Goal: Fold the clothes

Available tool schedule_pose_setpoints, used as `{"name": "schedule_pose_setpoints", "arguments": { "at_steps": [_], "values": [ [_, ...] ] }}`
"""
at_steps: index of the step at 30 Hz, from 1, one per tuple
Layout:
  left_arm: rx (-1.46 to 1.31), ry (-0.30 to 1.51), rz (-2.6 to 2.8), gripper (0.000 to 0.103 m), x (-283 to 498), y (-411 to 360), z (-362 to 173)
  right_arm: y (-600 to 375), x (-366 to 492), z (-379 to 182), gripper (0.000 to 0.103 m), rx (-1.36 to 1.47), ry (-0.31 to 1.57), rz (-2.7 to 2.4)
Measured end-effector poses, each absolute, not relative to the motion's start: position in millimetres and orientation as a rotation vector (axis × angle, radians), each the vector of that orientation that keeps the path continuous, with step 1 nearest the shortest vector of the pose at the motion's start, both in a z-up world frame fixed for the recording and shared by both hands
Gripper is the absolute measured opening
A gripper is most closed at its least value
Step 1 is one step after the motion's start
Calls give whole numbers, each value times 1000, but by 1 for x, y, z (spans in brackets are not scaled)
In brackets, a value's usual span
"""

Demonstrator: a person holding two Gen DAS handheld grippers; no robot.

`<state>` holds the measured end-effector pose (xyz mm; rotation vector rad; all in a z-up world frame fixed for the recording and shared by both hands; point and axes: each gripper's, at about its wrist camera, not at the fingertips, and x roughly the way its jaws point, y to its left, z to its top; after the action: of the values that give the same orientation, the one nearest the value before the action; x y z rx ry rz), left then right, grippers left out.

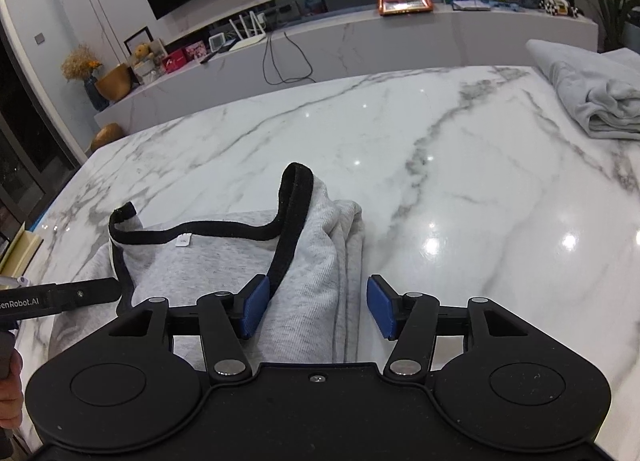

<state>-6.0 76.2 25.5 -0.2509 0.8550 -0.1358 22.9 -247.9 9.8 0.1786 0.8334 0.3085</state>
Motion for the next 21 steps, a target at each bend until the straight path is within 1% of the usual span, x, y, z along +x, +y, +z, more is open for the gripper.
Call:
{"name": "schedule_pose_setpoints", "arguments": {
  "at_steps": [8, 10, 11, 12, 13, 18, 21],
  "values": [
    [-185, 842, -143, 60, -7, 62, 25, -235, 21, 9, 53, 132, 824, 321],
    [-163, 838, -150, 58, -7, 59, 24, -231, 20, 8, 52, 102, 822, 326],
    [-161, 837, -159, 53, -7, 57, 24, -230, 20, 8, 50, 99, 822, 327],
    [-160, 836, -167, 46, -7, 56, 24, -230, 20, 8, 49, 97, 822, 329],
    [-158, 836, -175, 43, -7, 55, 24, -230, 20, 8, 48, 96, 822, 330],
    [-160, 841, -201, 30, -7, 52, 25, -231, 20, 9, 41, 102, 824, 335],
    [-114, 826, -206, 24, -9, 46, 27, -231, 19, 11, 32, 101, 817, 336]
  ]
}}
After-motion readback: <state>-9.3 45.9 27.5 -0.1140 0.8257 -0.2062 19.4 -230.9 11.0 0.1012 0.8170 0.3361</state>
